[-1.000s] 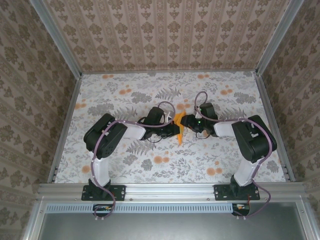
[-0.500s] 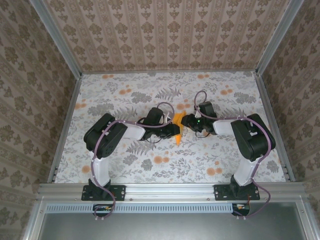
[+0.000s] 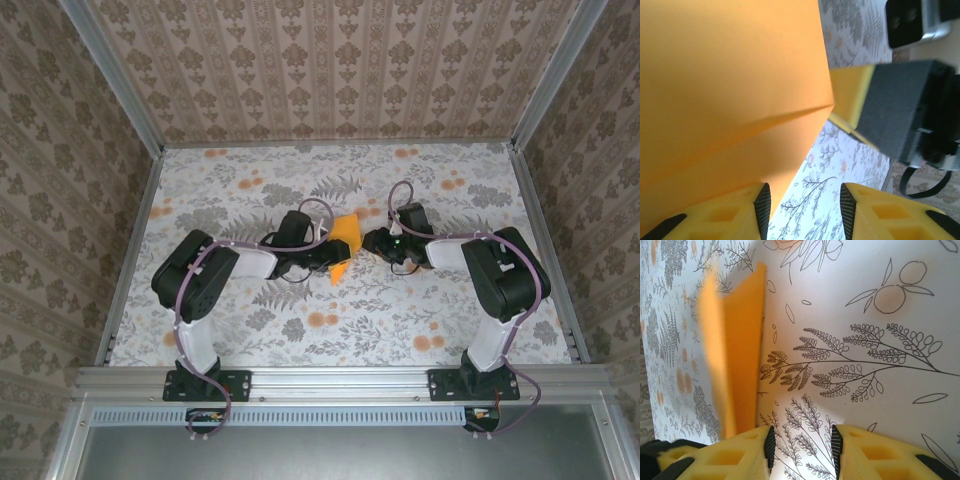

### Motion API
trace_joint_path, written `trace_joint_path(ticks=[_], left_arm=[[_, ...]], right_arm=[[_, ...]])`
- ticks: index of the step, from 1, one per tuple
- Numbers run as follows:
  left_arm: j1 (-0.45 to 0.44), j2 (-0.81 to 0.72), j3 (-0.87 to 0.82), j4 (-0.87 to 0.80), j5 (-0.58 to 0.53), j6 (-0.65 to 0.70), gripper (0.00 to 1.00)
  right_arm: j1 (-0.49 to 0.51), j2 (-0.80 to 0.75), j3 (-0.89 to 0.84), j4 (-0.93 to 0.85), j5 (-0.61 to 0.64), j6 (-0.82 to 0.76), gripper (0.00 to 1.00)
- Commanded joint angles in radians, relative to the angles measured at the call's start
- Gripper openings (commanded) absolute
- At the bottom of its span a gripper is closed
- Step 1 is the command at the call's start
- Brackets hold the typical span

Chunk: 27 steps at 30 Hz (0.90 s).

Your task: Fold a paper plane with a square sheet of paper (fold left side to right side)

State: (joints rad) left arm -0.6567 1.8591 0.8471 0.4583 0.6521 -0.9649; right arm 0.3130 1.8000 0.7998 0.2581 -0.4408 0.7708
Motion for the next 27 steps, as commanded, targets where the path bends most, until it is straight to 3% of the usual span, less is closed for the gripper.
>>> trace_joint_path(ticks=[1, 9, 15, 19, 27], left_arm=[[0.017, -0.017, 0.022, 0.001, 0.030, 0.021, 0.46], [0.024, -0.039, 0.032, -0.028, 0.024, 0.042, 0.47], [0.072, -0.140, 0.023, -0.159, -0.003, 0.114, 0.48], [0.118, -0.194, 0.015, -0.280, -0.068, 0.187, 0.54], [0.164, -0.089, 0.076, -0.316, -0.053, 0.239, 0.56]], right_arm=[[0.011, 0.052, 0.007, -0.034, 0.021, 0.001, 0.38], [0.011, 0.050, 0.005, -0.030, 0.019, -0.002, 0.38], [0.011, 0.020, -0.004, -0.025, 0.019, -0.020, 0.39], [0.008, -0.006, 0.001, -0.036, 0.011, -0.043, 0.40], [0.011, 0.016, 0.002, -0.013, -0.009, -0.031, 0.40]])
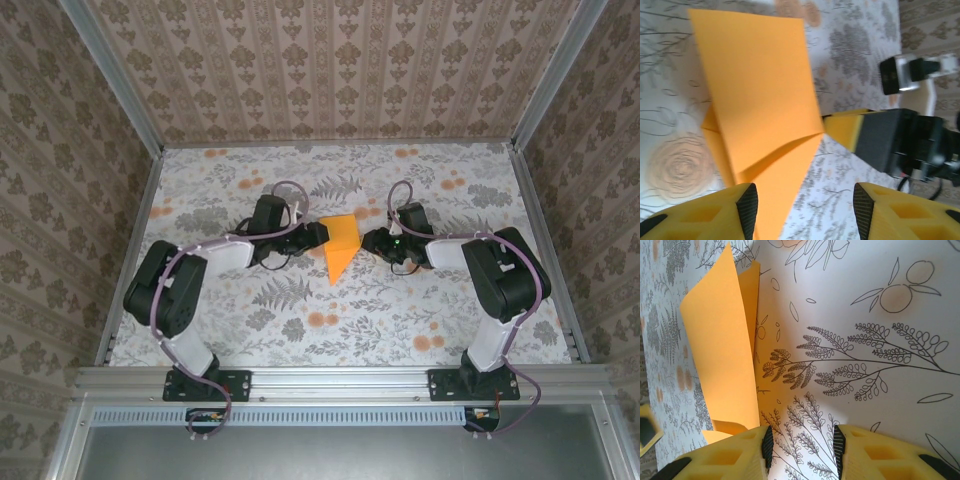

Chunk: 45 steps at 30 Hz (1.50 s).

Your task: Fold a paper plane with a square sheet of paper (fold left side to right side)

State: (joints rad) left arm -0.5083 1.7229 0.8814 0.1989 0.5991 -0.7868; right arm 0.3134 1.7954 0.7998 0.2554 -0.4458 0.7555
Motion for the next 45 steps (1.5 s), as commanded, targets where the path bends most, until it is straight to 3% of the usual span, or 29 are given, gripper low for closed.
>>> trace_joint_path(ticks=[1, 11, 23, 28, 35, 41, 45], left_arm=[[0.015, 0.072, 0.054, -0.048, 0.007, 0.061, 0.56], [0.021, 0.205, 0.145, 0.010, 0.037, 0.072, 0.53], [0.028, 0.204, 0.149, 0.043, 0.104, 0.136, 0.01], [0.036, 0.094, 0.091, 0.045, 0.156, 0.198, 0.00], [0.039, -0.068, 0.006, 0.078, 0.278, 0.229, 0.00], [0.038, -0.151, -0.028, 0.074, 0.342, 0.242, 0.00], [0.033, -0.166, -0.040, 0.077, 0.357, 0.244, 0.00]], right_arm=[[0.010, 0.021, 0.004, -0.009, -0.007, -0.016, 0.40], [0.011, 0.014, 0.004, -0.012, -0.019, -0.025, 0.40], [-0.028, -0.071, -0.021, 0.010, -0.075, -0.078, 0.42], [-0.112, -0.194, -0.067, 0.056, -0.134, -0.133, 0.50], [-0.172, -0.250, -0.032, 0.156, -0.406, -0.252, 0.74], [-0.168, -0.143, 0.052, 0.210, -0.607, -0.290, 0.74], [-0.139, -0.071, 0.104, 0.230, -0.666, -0.290, 0.71]])
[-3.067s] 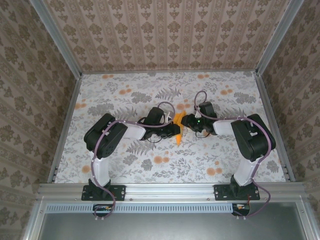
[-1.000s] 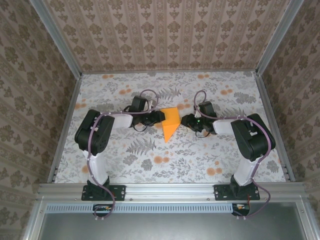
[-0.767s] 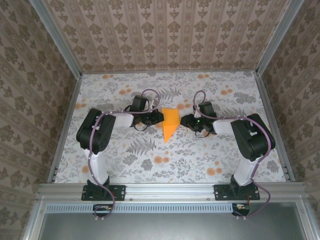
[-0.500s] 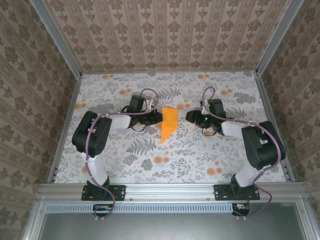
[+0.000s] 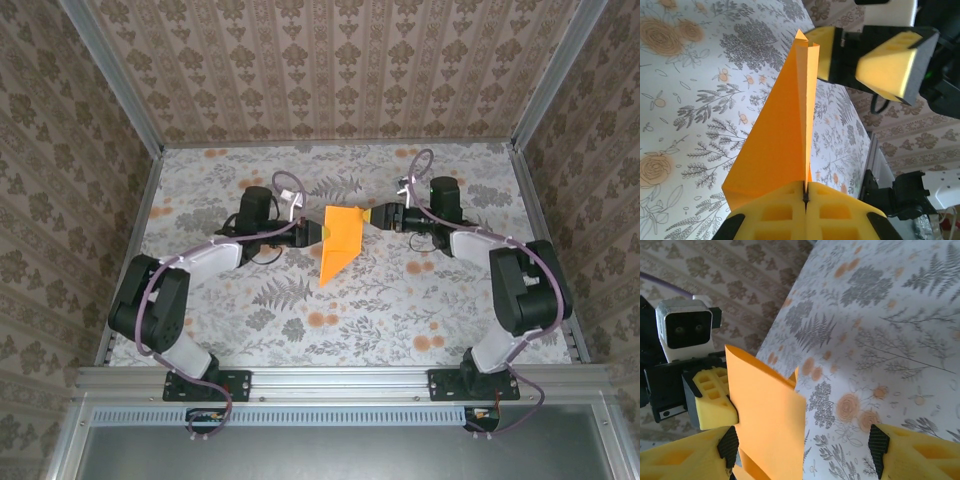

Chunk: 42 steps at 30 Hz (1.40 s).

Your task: Fold a paper plane with a square sheet of paper (fold left side to right side)

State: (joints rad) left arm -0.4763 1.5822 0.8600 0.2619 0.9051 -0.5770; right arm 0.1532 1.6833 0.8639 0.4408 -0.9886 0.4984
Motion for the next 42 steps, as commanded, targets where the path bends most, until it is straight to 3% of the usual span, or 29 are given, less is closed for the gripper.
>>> trace_joint_path(ticks=[1, 10, 21, 24, 26, 32, 36, 42], left_arm=[[0.000, -0.025, -0.019, 0.012, 0.052, 0.035, 0.00], [-0.004, -0.012, -0.025, 0.007, 0.035, 0.038, 0.00], [-0.004, 0.025, -0.027, 0.019, 0.031, 0.032, 0.00], [-0.004, 0.034, -0.026, 0.005, 0.026, 0.039, 0.01], [-0.003, 0.036, -0.020, -0.036, 0.004, 0.067, 0.15], [0.005, -0.039, -0.006, -0.239, -0.148, 0.194, 0.55], [-0.023, -0.131, 0.017, -0.397, -0.325, 0.290, 0.60], [-0.238, -0.212, 0.092, -0.601, -0.599, 0.391, 0.64]], right_arm=[[0.031, 0.057, 0.052, 0.044, -0.133, -0.034, 0.69], [0.054, 0.102, 0.071, 0.013, -0.145, -0.046, 0.40], [0.049, 0.084, 0.078, -0.100, -0.130, -0.118, 0.16], [0.047, 0.075, 0.081, -0.128, -0.121, -0.126, 0.05], [0.047, 0.068, 0.094, -0.195, -0.104, -0.150, 0.00], [0.053, 0.064, 0.167, -0.535, 0.015, -0.209, 0.00], [0.061, 0.060, 0.199, -0.662, 0.090, -0.143, 0.00], [0.059, 0.117, 0.291, -0.852, 0.190, -0.069, 0.00]])
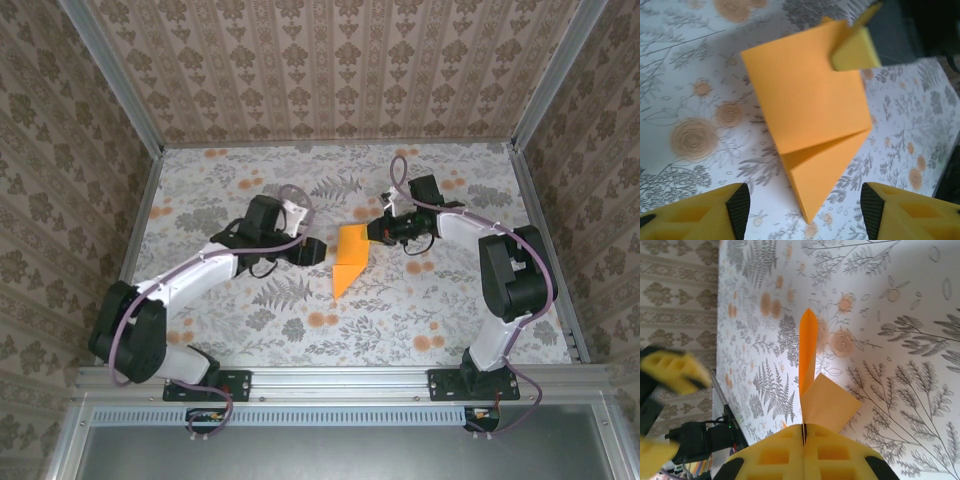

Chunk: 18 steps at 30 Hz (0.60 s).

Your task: Fold a paper plane with a square sheet of paper (fold left side to right side)

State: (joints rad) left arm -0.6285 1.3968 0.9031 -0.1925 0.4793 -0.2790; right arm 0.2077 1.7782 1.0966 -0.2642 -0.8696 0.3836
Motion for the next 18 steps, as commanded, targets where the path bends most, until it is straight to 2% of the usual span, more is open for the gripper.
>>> trace_joint_path(ticks=[1, 4, 8, 13, 18], left_arm=[[-0.134, -0.023, 0.059, -0.163, -0.227, 0.093, 0.66], [-0.254, 0.020, 0.097, -0.192, -0.351, 0.077, 0.69], [-0.377, 0.163, 0.203, -0.255, -0.489, 0.076, 0.74], [-0.456, 0.362, 0.383, -0.352, -0.649, 0.062, 0.79], [-0.482, 0.492, 0.501, -0.450, -0.787, 0.035, 0.80]], right_arm=[[0.002, 0.035, 0.068, -0.147, 0.070, 0.068, 0.00], [-0.003, 0.070, 0.098, -0.146, 0.074, 0.113, 0.00], [-0.004, 0.106, 0.137, -0.175, 0.083, 0.120, 0.00], [-0.004, 0.131, 0.140, -0.163, 0.080, 0.133, 0.00], [-0.004, 0.143, 0.138, -0.149, 0.070, 0.138, 0.00]])
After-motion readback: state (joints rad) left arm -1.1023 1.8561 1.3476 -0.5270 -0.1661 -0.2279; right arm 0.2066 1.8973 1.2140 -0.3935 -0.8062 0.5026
